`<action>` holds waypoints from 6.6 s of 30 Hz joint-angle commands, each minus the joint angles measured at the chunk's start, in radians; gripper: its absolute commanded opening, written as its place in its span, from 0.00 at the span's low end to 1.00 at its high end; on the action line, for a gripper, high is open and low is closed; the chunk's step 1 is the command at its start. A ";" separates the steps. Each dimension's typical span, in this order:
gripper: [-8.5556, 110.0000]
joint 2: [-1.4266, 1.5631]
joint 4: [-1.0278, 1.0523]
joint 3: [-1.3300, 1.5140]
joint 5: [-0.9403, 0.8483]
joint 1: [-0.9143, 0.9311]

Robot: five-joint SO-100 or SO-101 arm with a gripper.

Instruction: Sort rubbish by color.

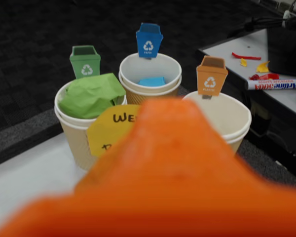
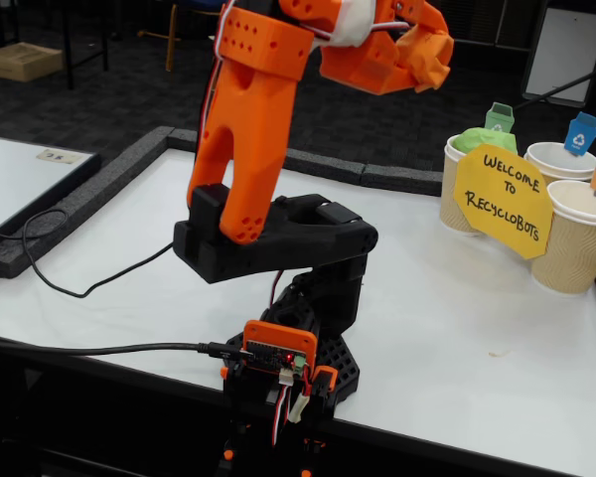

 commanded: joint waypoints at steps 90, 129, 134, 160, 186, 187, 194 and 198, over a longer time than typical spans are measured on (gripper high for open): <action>0.07 -1.499 -0.525 -0.655 -0.023 0.225; 0.07 -1.031 -0.299 -0.472 -0.011 0.210; 0.07 -0.778 -0.278 -0.270 -0.014 0.210; 0.07 0.035 -0.175 0.272 -0.021 0.160; 0.07 0.092 -0.215 0.385 -0.021 -0.499; 0.07 0.092 -0.215 0.385 -0.021 -0.518; 0.07 0.091 -0.216 0.397 -0.021 -0.592; 0.07 0.091 -0.219 0.413 -0.021 -0.604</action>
